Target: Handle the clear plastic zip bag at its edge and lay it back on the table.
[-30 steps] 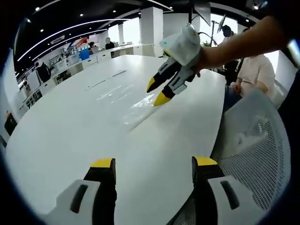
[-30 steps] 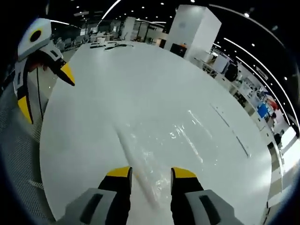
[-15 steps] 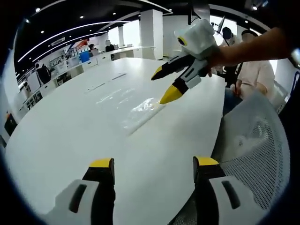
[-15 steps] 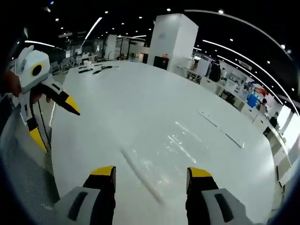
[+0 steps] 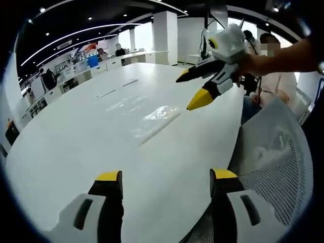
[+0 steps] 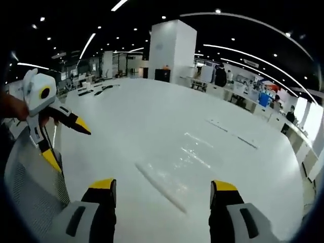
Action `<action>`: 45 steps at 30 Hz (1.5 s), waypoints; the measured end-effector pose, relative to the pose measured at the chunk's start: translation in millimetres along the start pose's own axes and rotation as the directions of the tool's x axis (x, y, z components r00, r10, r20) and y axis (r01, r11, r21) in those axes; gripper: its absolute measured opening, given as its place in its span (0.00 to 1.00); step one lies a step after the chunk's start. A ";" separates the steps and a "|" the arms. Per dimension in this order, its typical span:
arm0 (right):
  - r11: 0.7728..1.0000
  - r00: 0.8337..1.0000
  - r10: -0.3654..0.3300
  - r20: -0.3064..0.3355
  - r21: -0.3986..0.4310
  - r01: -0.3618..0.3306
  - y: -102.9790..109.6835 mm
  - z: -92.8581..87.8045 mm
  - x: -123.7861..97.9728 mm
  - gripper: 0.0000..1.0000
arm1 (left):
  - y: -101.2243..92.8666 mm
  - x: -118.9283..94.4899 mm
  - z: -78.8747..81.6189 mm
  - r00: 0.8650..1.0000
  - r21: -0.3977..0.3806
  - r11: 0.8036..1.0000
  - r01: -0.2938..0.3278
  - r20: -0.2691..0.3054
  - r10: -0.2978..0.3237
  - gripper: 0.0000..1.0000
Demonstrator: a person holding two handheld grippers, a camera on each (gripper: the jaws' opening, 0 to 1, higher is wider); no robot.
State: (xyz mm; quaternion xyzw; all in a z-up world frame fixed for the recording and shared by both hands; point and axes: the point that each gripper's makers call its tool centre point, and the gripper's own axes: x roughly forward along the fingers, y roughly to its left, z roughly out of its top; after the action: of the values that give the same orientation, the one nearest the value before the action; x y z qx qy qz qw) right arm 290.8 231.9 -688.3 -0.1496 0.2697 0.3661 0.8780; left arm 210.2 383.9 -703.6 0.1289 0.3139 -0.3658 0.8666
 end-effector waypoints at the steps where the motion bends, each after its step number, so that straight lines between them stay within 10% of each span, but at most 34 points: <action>1: 1.000 1.000 -0.002 0.002 0.003 0.002 0.9 0.0 -1.1 0.78 | -0.1 -0.2 0.0 1.000 -0.001 1.000 0.000 0.001 0.000 0.69; 45: 0.972 0.979 -0.133 0.156 0.212 0.099 25.2 -12.4 -61.4 0.92 | -1.5 -19.9 1.3 0.990 -0.087 0.995 -0.052 0.128 0.062 0.92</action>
State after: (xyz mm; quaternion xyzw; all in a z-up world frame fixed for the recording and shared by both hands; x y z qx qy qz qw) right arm 232.0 209.0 -664.2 -0.0432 0.2207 0.2959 0.9284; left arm 199.0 393.3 -689.9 0.0773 0.2676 -0.3351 0.9000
